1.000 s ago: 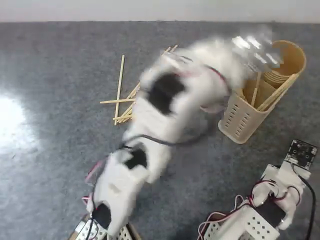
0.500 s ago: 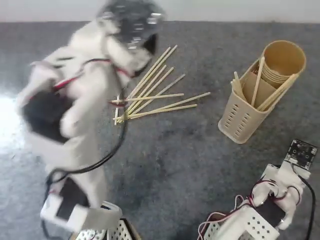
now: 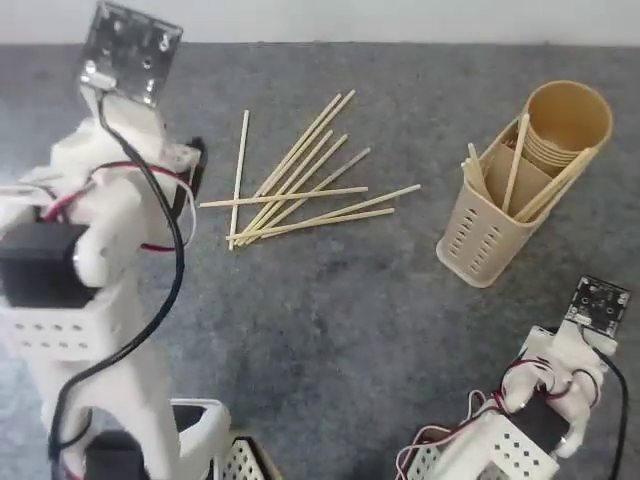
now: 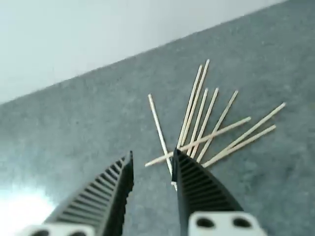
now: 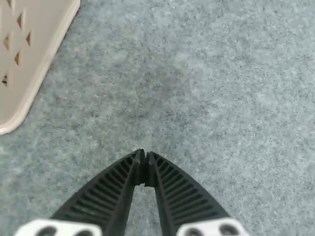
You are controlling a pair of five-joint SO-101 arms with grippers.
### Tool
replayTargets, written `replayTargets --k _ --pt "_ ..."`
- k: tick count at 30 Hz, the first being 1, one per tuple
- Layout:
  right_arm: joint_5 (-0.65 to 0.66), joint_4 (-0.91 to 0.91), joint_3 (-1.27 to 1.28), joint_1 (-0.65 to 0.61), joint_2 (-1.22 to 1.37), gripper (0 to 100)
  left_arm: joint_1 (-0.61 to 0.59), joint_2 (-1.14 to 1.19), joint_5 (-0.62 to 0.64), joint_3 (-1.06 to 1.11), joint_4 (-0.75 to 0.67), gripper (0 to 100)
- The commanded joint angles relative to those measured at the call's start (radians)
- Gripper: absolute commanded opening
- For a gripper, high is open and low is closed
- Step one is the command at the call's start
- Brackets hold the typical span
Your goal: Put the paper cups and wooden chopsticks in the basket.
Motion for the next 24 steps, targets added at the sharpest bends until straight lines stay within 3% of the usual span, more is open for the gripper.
replayTargets --k 1,7,13,20,24 --pt "0.009 -0.012 0.002 -0.010 -0.007 0.9 -0.054 -0.072 0.015 0.130 0.020 12" --pt "0.017 -0.010 -0.011 -0.065 -0.007 0.9 -0.100 -0.135 0.009 0.476 -0.100 12" --pt "0.101 0.104 -0.124 -0.082 -0.007 8.0 -0.121 -0.308 -0.112 0.878 -0.316 6" --pt "0.114 0.228 -0.382 -0.085 -0.004 15.0 -0.121 -0.549 -0.138 1.354 -0.683 6" --pt "0.222 0.248 -0.497 -0.168 0.004 15.1 -0.121 -0.594 -0.135 1.550 -0.927 6"
